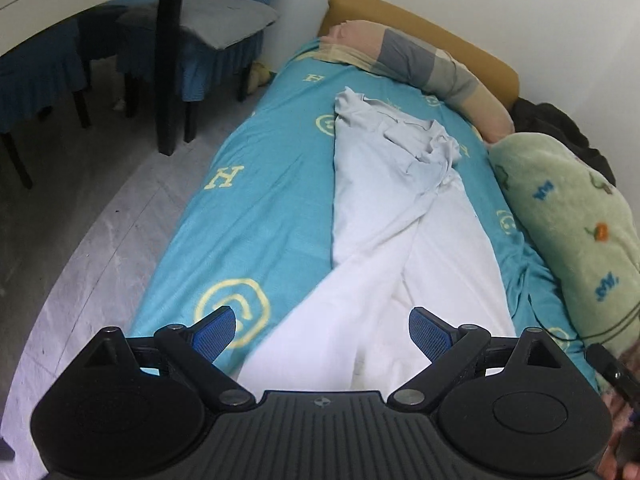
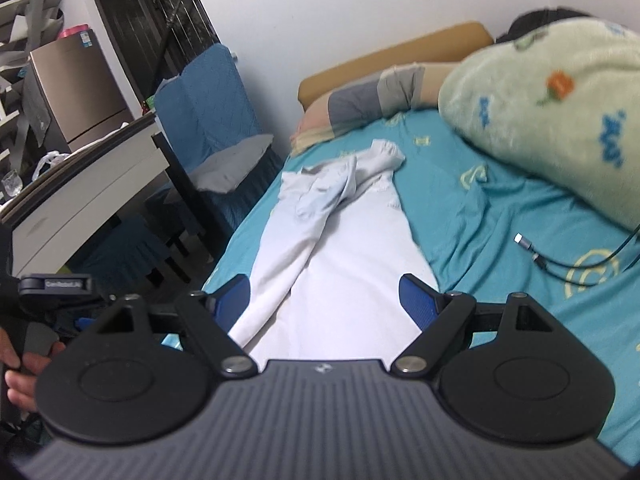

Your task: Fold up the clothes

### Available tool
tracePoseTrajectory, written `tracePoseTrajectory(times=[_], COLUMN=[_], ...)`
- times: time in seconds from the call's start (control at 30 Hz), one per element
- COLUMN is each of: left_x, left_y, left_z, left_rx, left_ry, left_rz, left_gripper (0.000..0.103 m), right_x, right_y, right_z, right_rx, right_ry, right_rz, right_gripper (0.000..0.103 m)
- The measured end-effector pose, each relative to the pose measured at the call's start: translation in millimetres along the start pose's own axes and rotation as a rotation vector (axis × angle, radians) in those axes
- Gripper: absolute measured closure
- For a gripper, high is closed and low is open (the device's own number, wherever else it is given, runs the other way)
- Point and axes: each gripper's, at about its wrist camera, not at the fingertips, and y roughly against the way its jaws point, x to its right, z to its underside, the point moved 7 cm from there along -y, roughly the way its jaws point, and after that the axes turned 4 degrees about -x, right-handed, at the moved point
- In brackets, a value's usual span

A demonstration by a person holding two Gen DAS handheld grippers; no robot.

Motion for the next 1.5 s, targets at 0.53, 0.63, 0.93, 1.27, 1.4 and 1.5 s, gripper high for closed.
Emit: tracePoseTrajectory(times=[0.53, 0.63, 0.93, 1.27, 1.4, 1.5], left_x=[-100.9, -96.7, -57.3, 91.7, 148.5, 171.4], left_y=[-54.1, -58.8, -43.1, 43.9, 24.2, -16.1], left_z=[62.7, 71.9, 70.4, 63.6, 84.6, 115.3], left_rx=[-0.212, -0.224, -0.25, -0.172, -0.226, -0.3], left_ry=[-0.038, -0.085, -0.301, -0.538, -0.525, -0.508], left_rz=[0.191, 0.214, 0.167, 0.173, 0.187, 0.169], left_gripper=[0.04, 0.044, 0.102, 0.102, 0.102, 0.102], right_x=[4.0, 1.3, -4.4, 13.0, 24.1, 35.4], right_y=[-31.0, -38.5, -39.3, -19.6, -14.4, -13.7], right_z=[13.2, 15.5, 18.1, 10.0, 5.7, 4.1], right_rx=[-0.115, -0.133, -0.135, -0.086, -0.089, -0.105], right_ry=[-0.047, -0.059, -0.048, -0.09, -0.103, -0.108], right_rz=[-0.001, -0.005, 0.007, 0.022, 0.028, 0.041], right_gripper=[0.02, 0.02, 0.02, 0.02, 0.02, 0.02])
